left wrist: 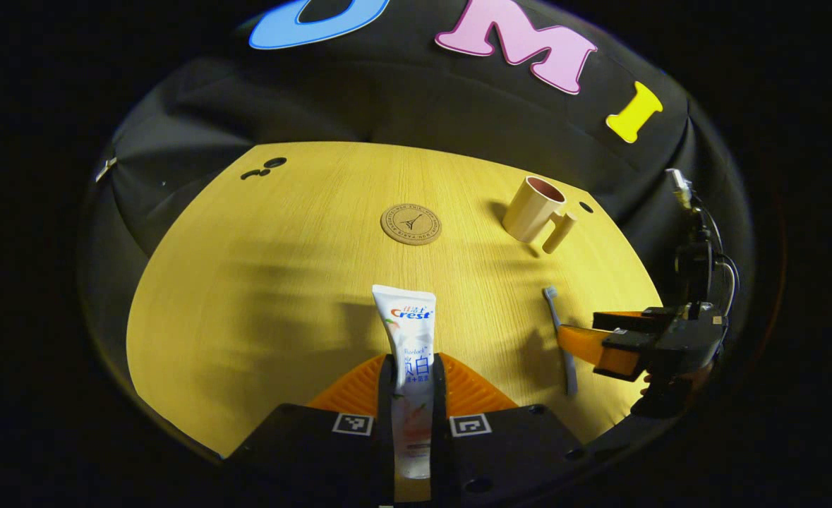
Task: Put the toothbrush and toothpaste on the desktop into the cup, then pick up the cup and place it on the coaster on the desktop.
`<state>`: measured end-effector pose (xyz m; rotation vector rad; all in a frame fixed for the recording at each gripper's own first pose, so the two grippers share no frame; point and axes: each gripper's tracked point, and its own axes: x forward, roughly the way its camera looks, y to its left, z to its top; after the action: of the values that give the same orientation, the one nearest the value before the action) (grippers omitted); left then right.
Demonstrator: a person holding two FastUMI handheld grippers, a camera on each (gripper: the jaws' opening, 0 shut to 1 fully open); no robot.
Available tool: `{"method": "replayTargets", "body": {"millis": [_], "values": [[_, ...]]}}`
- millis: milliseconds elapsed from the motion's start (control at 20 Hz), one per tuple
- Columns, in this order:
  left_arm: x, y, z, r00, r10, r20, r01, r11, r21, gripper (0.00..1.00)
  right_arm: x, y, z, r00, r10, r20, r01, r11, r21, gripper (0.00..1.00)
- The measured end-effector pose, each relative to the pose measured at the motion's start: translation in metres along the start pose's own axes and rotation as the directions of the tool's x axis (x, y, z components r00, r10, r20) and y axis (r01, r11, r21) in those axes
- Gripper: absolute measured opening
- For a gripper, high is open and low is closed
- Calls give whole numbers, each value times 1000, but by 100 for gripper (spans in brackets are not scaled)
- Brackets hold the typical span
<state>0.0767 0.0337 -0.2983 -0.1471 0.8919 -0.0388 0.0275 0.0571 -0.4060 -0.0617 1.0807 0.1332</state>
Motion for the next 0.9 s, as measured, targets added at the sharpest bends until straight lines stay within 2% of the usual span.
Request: {"method": "replayTargets", "body": {"millis": [200,450,500,550,650,700,750,800,850,900], "values": [[-7,2,2,1000,-4,15,4,1000,-16,25,13,-3,-11,999,-21,-50,21,1000,-5,94],[-13,9,-3,1000,-1,18,1,1000,-21,25,12,0,-14,997,-31,-71,32,999,12,82],[-14,11,-4,1000,0,17,0,1000,-21,20,12,0,-15,996,-30,-80,32,999,13,70],[-14,10,-5,1000,-1,17,1,1000,-21,25,12,2,-17,996,-32,-88,33,999,9,61],[-16,11,-6,1000,-3,19,3,1000,-19,25,13,6,-17,995,-30,-97,32,999,16,56],[-17,11,-6,1000,-5,21,5,1000,-18,25,13,6,-17,994,-36,-99,38,999,21,22],[-18,9,-6,1000,-6,23,6,1000,-16,25,13,6,-17,993,-37,-108,40,999,28,20],[-19,8,-7,1000,-6,23,7,1000,-14,30,12,6,-18,991,-34,-126,38,999,31,13],[-18,7,-9,1000,-9,22,9,1000,-12,25,12,6,-18,988,-29,-149,35,999,39,13],[-18,5,-10,1000,-11,19,12,1000,-9,25,12,8,-17,987,-9,-161,16,999,44,12]]}}
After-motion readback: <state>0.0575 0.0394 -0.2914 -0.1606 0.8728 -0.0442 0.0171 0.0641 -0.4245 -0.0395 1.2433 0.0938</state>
